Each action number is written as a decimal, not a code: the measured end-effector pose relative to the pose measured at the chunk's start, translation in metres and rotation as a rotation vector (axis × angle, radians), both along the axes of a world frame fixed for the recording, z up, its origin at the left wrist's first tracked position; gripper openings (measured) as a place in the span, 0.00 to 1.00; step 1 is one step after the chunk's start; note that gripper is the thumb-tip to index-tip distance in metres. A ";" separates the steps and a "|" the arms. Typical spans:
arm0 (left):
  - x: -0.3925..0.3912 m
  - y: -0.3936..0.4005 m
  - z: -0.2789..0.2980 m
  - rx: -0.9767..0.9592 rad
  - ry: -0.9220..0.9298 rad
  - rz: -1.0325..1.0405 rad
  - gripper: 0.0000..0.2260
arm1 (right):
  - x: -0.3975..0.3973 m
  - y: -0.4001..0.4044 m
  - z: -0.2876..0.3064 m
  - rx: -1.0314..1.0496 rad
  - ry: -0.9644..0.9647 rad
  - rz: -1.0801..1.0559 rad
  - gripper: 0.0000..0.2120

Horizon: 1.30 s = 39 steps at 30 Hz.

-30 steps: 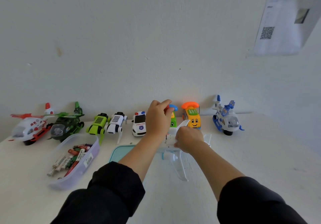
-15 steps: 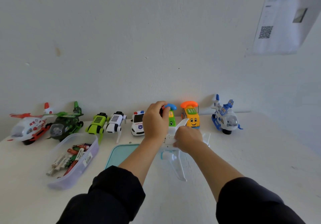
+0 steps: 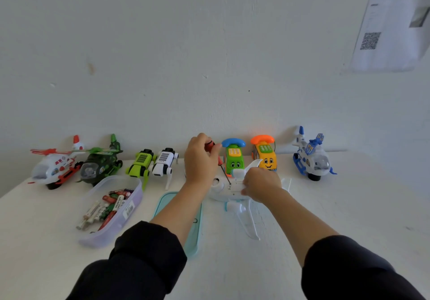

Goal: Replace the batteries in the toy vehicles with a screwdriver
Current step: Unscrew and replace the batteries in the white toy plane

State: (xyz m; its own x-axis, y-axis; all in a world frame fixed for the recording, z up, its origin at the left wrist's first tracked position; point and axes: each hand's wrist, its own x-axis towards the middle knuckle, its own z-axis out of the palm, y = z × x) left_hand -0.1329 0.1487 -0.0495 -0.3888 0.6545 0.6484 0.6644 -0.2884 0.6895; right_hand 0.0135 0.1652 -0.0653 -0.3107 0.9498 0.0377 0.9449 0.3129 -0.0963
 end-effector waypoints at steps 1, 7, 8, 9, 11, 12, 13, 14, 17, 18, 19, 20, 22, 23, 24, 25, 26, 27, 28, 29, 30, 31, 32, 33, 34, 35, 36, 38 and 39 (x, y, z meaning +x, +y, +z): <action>-0.001 0.000 0.000 -0.012 -0.018 -0.041 0.08 | 0.000 0.001 0.000 0.000 -0.002 -0.001 0.16; 0.000 -0.005 0.002 -0.022 0.014 -0.066 0.04 | 0.000 0.002 -0.001 -0.005 -0.008 0.004 0.17; -0.001 -0.002 0.001 -0.024 0.000 -0.071 0.07 | 0.000 0.002 -0.001 -0.008 -0.008 0.002 0.17; -0.002 -0.001 0.001 -0.034 0.000 -0.070 0.09 | 0.000 0.002 -0.001 -0.012 -0.006 -0.001 0.18; -0.004 0.000 0.002 -0.048 0.025 -0.099 0.08 | 0.000 0.002 -0.001 -0.012 -0.003 -0.003 0.18; -0.004 -0.001 0.003 -0.049 0.012 -0.127 0.05 | 0.000 0.002 -0.001 -0.010 -0.003 -0.003 0.18; -0.003 -0.002 0.005 -0.049 -0.029 -0.160 0.04 | 0.000 0.002 -0.001 -0.010 -0.005 -0.003 0.18; -0.003 -0.004 0.007 -0.059 -0.095 -0.191 0.06 | 0.000 0.002 -0.001 -0.010 -0.008 -0.002 0.18; -0.002 -0.011 0.011 -0.108 -0.298 -0.311 0.11 | 0.000 0.002 -0.001 -0.011 -0.003 -0.002 0.18; -0.002 -0.010 0.010 -0.109 -0.305 -0.324 0.10 | 0.001 0.002 -0.001 -0.009 -0.003 -0.003 0.18; 0.000 -0.012 0.011 -0.101 -0.276 -0.317 0.09 | 0.001 0.002 -0.001 -0.006 -0.005 -0.004 0.18; 0.000 -0.012 0.010 -0.089 -0.238 -0.287 0.09 | 0.000 0.002 -0.001 0.000 -0.010 -0.003 0.18; 0.000 -0.010 0.010 -0.062 -0.197 -0.201 0.11 | 0.000 0.002 -0.001 0.006 -0.014 0.001 0.18; -0.002 -0.008 0.010 -0.050 -0.192 -0.173 0.11 | 0.000 0.002 -0.001 0.004 -0.014 0.003 0.18; -0.003 -0.007 0.009 -0.039 -0.180 -0.162 0.11 | 0.000 0.001 -0.001 0.001 -0.015 0.004 0.18; -0.003 -0.007 0.008 -0.035 -0.171 -0.167 0.10 | 0.000 0.001 -0.002 0.002 -0.016 0.005 0.18; -0.004 -0.007 0.007 -0.027 -0.170 -0.185 0.10 | 0.000 0.002 -0.002 0.006 -0.019 0.007 0.18; -0.004 -0.009 0.007 -0.023 -0.175 -0.204 0.10 | 0.000 0.002 -0.003 0.007 -0.020 0.007 0.18; -0.004 -0.009 0.006 -0.018 -0.179 -0.213 0.10 | 0.000 0.003 -0.003 0.005 -0.021 0.007 0.18; -0.003 -0.011 0.006 -0.013 -0.179 -0.218 0.09 | 0.000 0.002 -0.003 0.001 -0.019 0.005 0.18; -0.002 -0.011 0.006 -0.009 -0.174 -0.221 0.07 | 0.001 0.002 -0.003 0.000 -0.021 0.004 0.18; -0.001 -0.012 0.007 -0.011 -0.162 -0.224 0.05 | 0.001 0.002 -0.002 0.001 -0.021 0.004 0.18; -0.001 -0.010 0.005 -0.012 -0.149 -0.224 0.06 | 0.001 0.002 -0.003 0.003 -0.018 0.006 0.18; 0.000 -0.010 0.004 -0.021 -0.145 -0.223 0.09 | 0.001 0.001 -0.003 0.005 -0.013 0.010 0.18; 0.001 -0.010 0.002 -0.036 -0.155 -0.212 0.13 | 0.001 0.001 -0.002 0.006 -0.007 0.014 0.18; 0.004 -0.011 -0.001 -0.050 -0.183 -0.193 0.16 | 0.002 0.000 -0.002 0.006 -0.007 0.018 0.18; 0.004 -0.011 -0.006 -0.060 -0.210 -0.157 0.16 | 0.001 -0.001 -0.001 0.009 -0.011 0.029 0.18; 0.003 -0.010 -0.011 -0.073 -0.234 -0.092 0.12 | 0.003 -0.003 -0.001 0.023 -0.008 0.046 0.16; 0.002 -0.009 -0.010 -0.089 -0.221 -0.074 0.09 | 0.004 -0.004 0.000 0.030 -0.001 0.050 0.16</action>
State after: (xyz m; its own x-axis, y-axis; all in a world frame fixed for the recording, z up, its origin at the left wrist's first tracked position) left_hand -0.1307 0.1394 -0.0596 -0.4637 0.7373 0.4913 0.4737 -0.2624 0.8407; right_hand 0.0171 0.1615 -0.0656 -0.3581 0.9314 0.0657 0.9280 0.3628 -0.0850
